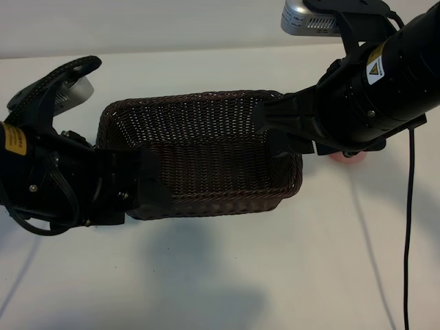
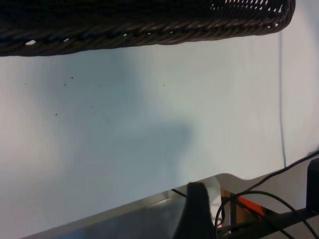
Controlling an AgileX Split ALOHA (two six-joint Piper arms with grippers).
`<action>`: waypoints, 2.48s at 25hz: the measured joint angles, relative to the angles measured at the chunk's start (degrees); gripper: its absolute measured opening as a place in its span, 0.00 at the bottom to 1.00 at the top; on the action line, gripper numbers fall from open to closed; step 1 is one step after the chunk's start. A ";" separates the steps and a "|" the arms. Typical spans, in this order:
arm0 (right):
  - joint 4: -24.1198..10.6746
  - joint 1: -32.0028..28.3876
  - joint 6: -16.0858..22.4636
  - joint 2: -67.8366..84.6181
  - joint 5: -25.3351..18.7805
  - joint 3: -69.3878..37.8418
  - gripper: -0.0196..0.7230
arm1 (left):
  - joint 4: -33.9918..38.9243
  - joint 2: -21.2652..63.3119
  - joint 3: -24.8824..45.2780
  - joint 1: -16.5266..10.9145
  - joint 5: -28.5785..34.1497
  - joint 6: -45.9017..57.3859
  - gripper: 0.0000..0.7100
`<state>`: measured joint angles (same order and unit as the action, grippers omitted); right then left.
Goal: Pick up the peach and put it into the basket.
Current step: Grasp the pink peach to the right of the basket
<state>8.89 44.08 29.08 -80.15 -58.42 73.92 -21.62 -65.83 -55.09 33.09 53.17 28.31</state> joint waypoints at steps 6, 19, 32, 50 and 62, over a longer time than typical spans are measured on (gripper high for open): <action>0.00 0.00 0.00 0.00 0.11 0.00 0.74 | 0.00 0.00 0.00 0.00 0.00 0.00 0.80; 0.00 0.00 0.05 0.00 0.12 0.00 0.74 | -0.22 -3.51 0.00 0.00 -5.35 0.30 0.80; 0.00 0.00 0.06 0.00 0.17 0.00 0.74 | -2.37 -5.19 0.00 0.00 -5.41 -0.92 0.80; 0.00 0.00 0.00 0.00 0.23 0.00 0.74 | -2.83 -5.19 0.00 0.00 -5.41 -0.92 0.80; 0.00 0.00 0.00 0.00 0.23 0.00 0.74 | -2.83 -5.19 0.00 0.00 -5.41 -0.96 0.80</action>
<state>8.89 44.08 29.08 -80.15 -58.19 73.92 -24.45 -71.02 -55.09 33.09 47.76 27.36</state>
